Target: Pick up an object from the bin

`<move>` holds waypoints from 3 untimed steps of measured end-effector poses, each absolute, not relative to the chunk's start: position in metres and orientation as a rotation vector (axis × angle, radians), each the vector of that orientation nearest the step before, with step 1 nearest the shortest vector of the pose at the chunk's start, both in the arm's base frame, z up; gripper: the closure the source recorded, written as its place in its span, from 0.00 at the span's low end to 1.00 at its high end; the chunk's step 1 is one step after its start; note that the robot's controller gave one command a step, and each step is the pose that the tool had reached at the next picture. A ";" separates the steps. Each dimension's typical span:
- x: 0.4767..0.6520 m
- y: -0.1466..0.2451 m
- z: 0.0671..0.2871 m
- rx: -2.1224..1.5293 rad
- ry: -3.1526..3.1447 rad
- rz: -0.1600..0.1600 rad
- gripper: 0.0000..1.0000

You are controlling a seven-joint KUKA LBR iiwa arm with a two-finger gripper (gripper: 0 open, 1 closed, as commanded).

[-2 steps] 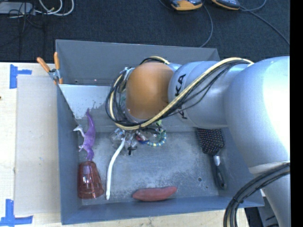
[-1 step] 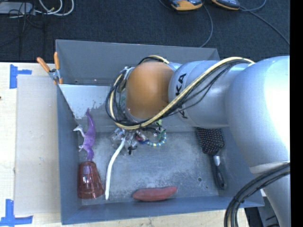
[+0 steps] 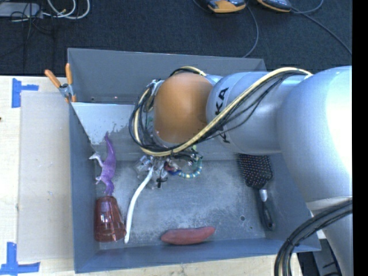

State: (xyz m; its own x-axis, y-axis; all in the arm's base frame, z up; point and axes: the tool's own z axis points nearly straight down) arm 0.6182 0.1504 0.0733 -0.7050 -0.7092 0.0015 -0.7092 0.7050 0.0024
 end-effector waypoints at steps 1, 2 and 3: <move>0.618 0.151 0.089 1.197 -2.903 -0.003 1.00; 0.620 0.151 0.102 1.200 -2.909 -0.001 1.00; 0.619 0.151 0.108 1.197 -2.905 -0.003 1.00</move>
Offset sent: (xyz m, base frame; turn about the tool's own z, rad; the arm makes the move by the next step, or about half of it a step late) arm 0.0001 0.0000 0.0061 0.0000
